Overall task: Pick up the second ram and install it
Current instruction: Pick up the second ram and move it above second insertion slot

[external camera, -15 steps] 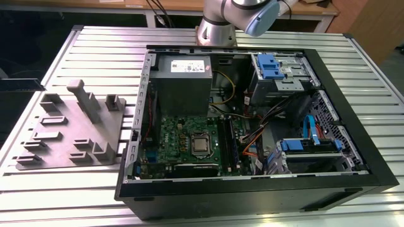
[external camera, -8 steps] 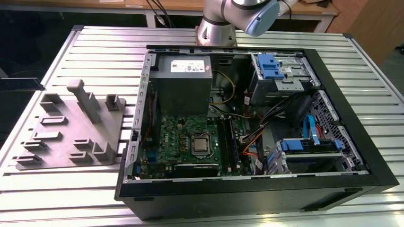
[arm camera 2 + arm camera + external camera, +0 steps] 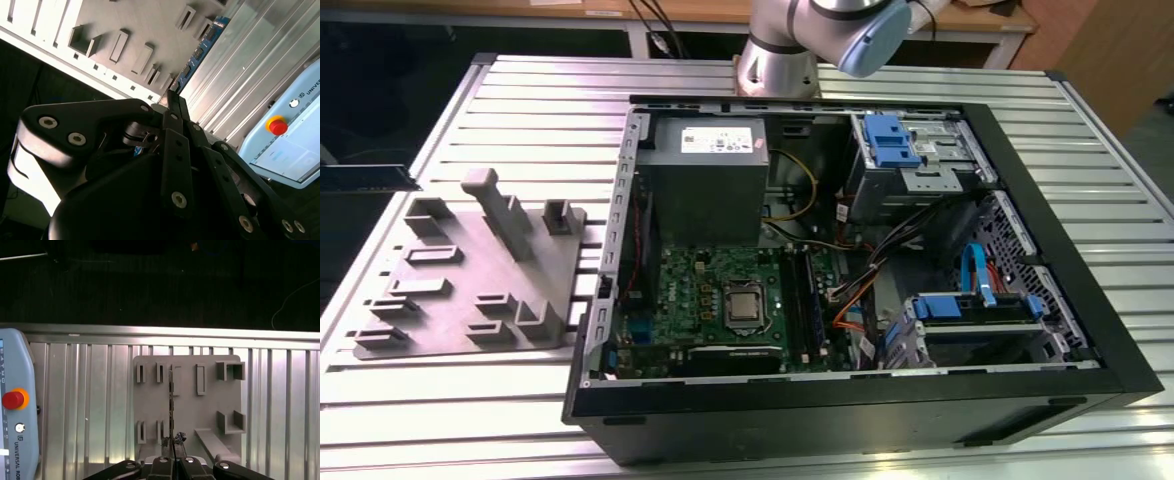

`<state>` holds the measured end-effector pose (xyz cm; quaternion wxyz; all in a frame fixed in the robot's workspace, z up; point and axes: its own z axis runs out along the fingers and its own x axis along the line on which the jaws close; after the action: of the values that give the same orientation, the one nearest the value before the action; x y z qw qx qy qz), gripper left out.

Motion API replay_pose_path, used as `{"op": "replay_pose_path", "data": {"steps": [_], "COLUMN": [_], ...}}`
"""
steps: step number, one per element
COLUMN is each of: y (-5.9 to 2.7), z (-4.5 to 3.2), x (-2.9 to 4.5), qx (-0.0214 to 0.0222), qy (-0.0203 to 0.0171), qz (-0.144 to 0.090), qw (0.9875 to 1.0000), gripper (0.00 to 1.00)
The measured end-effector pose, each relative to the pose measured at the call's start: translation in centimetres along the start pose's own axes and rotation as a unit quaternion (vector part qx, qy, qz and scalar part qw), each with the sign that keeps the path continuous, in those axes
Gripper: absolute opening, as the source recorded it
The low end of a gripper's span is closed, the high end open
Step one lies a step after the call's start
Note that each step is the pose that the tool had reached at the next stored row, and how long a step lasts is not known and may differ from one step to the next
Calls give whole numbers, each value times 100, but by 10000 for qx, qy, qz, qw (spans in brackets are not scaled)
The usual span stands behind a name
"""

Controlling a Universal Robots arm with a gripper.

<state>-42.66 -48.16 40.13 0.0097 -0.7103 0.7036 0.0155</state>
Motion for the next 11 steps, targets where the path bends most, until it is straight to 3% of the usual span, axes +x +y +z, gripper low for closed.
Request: {"op": "replay_pose_path", "data": {"steps": [11], "y": [-228], "z": [-1], "x": [2], "qx": [0], "qy": [0], "qz": [0], "qw": [10000], "gripper": [11]}}
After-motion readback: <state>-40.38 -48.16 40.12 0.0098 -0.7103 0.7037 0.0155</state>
